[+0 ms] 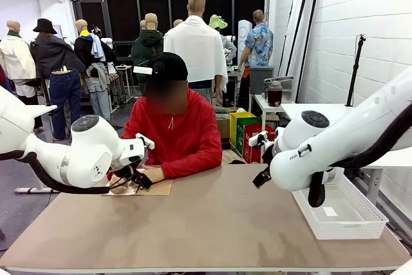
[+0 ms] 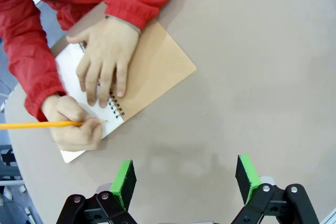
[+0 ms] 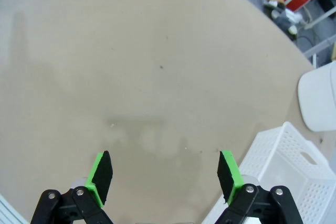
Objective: Sort the paper based on its condition.
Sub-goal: If a person hands you a paper, place it in the Organizing basket , and if it's crumpled, put it in the Trash can.
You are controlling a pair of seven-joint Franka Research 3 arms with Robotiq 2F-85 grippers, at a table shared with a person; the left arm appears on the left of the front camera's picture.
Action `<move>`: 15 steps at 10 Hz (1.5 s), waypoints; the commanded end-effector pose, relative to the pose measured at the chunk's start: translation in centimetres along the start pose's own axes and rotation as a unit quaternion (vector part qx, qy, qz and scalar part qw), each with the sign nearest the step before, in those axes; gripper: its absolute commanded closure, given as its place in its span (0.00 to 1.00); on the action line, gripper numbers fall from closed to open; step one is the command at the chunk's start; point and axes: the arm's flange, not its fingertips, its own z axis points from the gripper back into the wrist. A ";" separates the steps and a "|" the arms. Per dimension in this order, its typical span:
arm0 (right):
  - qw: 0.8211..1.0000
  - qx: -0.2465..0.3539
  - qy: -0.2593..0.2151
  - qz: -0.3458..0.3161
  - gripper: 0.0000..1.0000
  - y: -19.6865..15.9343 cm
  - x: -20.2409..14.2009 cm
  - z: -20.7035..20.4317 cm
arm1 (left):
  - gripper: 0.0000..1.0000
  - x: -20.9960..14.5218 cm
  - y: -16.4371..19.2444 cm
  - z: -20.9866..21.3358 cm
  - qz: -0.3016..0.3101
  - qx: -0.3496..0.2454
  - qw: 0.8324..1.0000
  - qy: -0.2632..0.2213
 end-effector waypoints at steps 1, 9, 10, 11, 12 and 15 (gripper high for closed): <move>1.000 0.029 -0.013 -0.001 0.00 -0.3 0.4 3.2 | 0.00 0.7 0.4 3.4 0.005 0.011 1.000 -0.012; 0.997 0.042 -0.050 0.033 0.00 -0.2 1.7 11.8 | 0.00 3.8 -0.8 10.7 0.000 0.009 1.000 0.003; 0.997 0.046 -0.050 0.033 0.00 -0.1 1.6 11.8 | 0.00 3.5 -0.8 11.0 0.003 0.013 1.000 0.005; 0.996 0.071 -0.049 0.028 0.00 0.1 1.3 11.7 | 0.00 3.1 -1.1 10.9 0.007 0.023 1.000 0.007; 0.998 0.030 -0.049 0.024 0.00 -0.1 1.9 12.1 | 0.00 3.7 -0.6 10.6 -0.015 0.007 1.000 0.000; 0.998 0.030 -0.049 0.024 0.00 -0.1 1.9 12.1 | 0.00 3.7 -0.6 10.6 -0.015 0.007 1.000 0.000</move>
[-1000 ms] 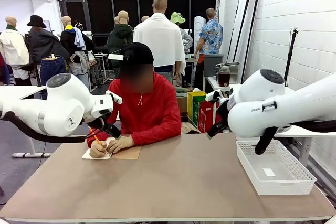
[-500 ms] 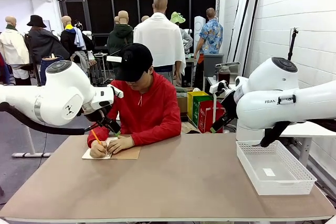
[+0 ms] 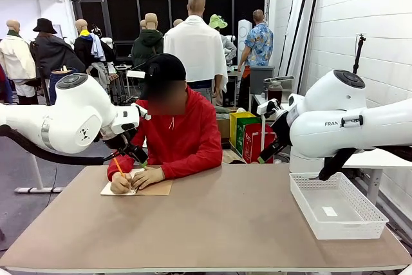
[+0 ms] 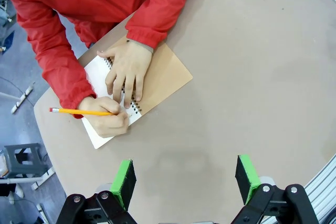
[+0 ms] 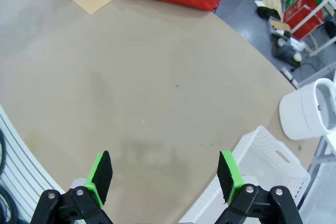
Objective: Sort the paper based on its condition.
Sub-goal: If a person hands you a paper, place it in the Organizing basket , and if it's crumpled, put it in the Trash can.
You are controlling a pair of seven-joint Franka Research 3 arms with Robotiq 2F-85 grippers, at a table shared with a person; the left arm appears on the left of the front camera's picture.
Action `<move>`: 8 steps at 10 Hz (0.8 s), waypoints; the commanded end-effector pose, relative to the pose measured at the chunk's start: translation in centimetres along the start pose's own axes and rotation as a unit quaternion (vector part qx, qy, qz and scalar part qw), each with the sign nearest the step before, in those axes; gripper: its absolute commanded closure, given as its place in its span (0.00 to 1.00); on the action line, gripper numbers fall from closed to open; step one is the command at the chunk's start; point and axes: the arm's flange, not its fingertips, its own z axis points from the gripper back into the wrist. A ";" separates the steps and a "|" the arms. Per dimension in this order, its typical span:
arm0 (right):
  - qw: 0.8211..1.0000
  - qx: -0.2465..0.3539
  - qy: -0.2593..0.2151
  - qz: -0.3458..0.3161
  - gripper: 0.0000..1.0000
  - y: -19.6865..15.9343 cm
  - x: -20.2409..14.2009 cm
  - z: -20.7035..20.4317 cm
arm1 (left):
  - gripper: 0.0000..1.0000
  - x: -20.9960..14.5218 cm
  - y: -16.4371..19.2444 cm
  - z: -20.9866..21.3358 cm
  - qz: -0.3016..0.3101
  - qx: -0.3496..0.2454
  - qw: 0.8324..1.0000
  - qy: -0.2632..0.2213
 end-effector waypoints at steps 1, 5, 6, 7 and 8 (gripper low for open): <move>1.000 -0.004 -0.002 0.003 0.00 0.0 0.1 0.0 | 0.00 0.0 0.1 -0.2 -0.003 -0.002 1.000 -0.002; 1.000 -0.004 -0.002 0.003 0.00 0.0 0.1 0.0 | 0.00 0.0 0.1 -0.2 -0.003 -0.002 1.000 -0.002; 1.000 -0.004 -0.002 0.003 0.00 0.0 0.1 0.0 | 0.00 0.0 0.1 -0.2 -0.003 -0.002 1.000 -0.002; 1.000 -0.004 -0.002 0.003 0.00 0.0 0.1 0.0 | 0.00 0.0 0.1 -0.2 -0.003 -0.002 1.000 -0.002; 1.000 -0.004 -0.002 0.003 0.00 0.0 0.1 0.0 | 0.00 0.0 0.1 -0.2 -0.003 -0.002 1.000 -0.002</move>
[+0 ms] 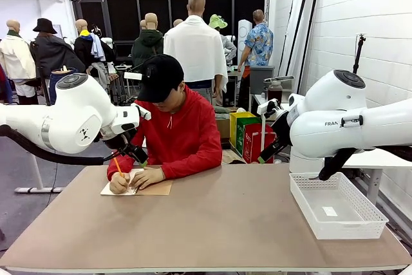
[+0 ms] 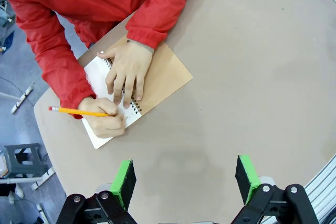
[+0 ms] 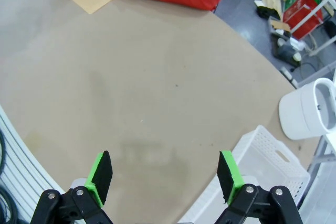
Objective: Sort the paper based on its condition.
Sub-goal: If a person hands you a paper, place it in the Organizing basket , and if it's crumpled, put it in the Trash can.
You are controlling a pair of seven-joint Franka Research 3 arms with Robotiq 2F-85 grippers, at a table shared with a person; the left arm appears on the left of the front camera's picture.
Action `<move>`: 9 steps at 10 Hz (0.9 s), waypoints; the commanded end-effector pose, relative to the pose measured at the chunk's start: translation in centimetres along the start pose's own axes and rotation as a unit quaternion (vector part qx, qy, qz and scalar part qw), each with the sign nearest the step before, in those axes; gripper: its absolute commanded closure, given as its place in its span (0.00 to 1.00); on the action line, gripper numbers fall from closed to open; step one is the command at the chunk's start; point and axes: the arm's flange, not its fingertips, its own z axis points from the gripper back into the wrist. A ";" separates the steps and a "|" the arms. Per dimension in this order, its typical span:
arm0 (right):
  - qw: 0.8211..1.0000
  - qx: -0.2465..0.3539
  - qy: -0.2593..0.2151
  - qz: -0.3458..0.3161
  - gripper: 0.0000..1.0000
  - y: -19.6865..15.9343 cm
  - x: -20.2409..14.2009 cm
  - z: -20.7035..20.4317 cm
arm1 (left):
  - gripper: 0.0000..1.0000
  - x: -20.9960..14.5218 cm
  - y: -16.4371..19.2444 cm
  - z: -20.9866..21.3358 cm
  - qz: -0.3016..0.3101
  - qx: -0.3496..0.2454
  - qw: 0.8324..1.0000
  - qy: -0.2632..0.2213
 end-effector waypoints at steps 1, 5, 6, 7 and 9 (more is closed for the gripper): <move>1.000 -0.003 -0.002 0.003 0.00 0.0 0.1 0.0 | 0.00 0.0 0.1 -0.2 -0.003 -0.002 1.000 -0.002; 1.000 -0.003 -0.002 0.003 0.00 0.0 0.1 0.0 | 0.00 0.0 0.1 -0.2 -0.003 -0.002 1.000 -0.002; 1.000 -0.003 -0.002 0.003 0.00 0.0 0.1 0.0 | 0.00 0.0 0.1 -0.2 -0.003 -0.002 1.000 -0.002; 1.000 -0.003 -0.002 0.003 0.00 0.0 0.1 0.0 | 0.00 0.0 0.1 -0.2 -0.003 -0.002 1.000 -0.002; 1.000 -0.003 -0.002 0.003 0.00 0.0 0.1 0.0 | 0.00 0.0 0.1 -0.2 -0.003 -0.002 1.000 -0.002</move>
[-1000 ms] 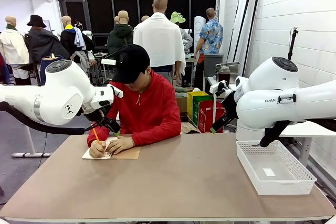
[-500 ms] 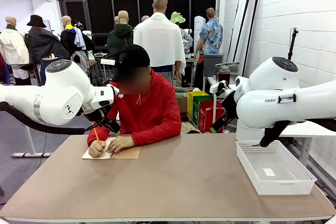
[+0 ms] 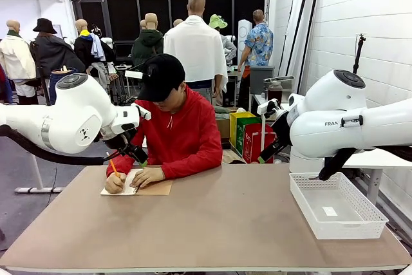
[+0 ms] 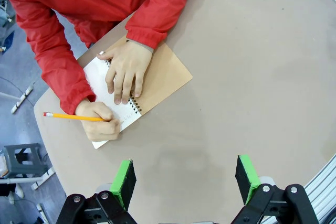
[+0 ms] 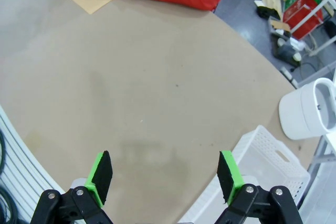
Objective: Sort the paper based on its condition.
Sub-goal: If a person hands you a paper, place it in the Organizing basket , and if it's crumpled, put it in the Trash can.
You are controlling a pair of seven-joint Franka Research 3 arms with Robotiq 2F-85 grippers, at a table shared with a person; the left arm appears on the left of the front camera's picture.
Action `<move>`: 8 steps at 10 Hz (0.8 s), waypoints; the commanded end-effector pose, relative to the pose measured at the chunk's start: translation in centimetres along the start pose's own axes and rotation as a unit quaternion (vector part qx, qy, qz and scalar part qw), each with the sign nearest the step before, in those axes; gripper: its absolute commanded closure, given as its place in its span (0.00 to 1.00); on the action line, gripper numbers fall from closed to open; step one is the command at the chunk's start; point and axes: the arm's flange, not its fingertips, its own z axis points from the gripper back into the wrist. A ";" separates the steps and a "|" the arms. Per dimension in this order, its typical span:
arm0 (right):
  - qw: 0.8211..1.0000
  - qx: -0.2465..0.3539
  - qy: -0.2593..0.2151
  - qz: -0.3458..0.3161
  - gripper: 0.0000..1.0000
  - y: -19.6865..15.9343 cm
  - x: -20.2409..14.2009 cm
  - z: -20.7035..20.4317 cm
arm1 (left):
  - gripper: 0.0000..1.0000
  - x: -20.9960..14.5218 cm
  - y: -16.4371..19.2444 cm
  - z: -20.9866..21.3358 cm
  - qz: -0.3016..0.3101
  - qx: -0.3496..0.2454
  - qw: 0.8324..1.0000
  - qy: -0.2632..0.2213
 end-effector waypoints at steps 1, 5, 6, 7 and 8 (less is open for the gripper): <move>1.000 -0.003 -0.002 0.002 0.00 0.0 0.1 0.0 | 0.00 0.0 0.1 -0.2 -0.003 -0.002 1.000 -0.002; 1.000 -0.003 -0.002 0.002 0.00 0.0 0.1 0.0 | 0.00 0.0 0.1 -0.2 -0.003 -0.002 1.000 -0.002; 1.000 -0.003 -0.002 0.002 0.00 0.0 0.1 0.0 | 0.00 0.0 0.1 -0.2 -0.003 -0.002 1.000 -0.002; 1.000 -0.003 -0.002 0.002 0.00 0.0 0.1 0.0 | 0.00 0.0 0.1 -0.2 -0.003 -0.002 1.000 -0.002; 1.000 -0.003 -0.002 0.002 0.00 0.0 0.1 0.0 | 0.00 0.0 0.1 -0.2 -0.003 -0.002 1.000 -0.002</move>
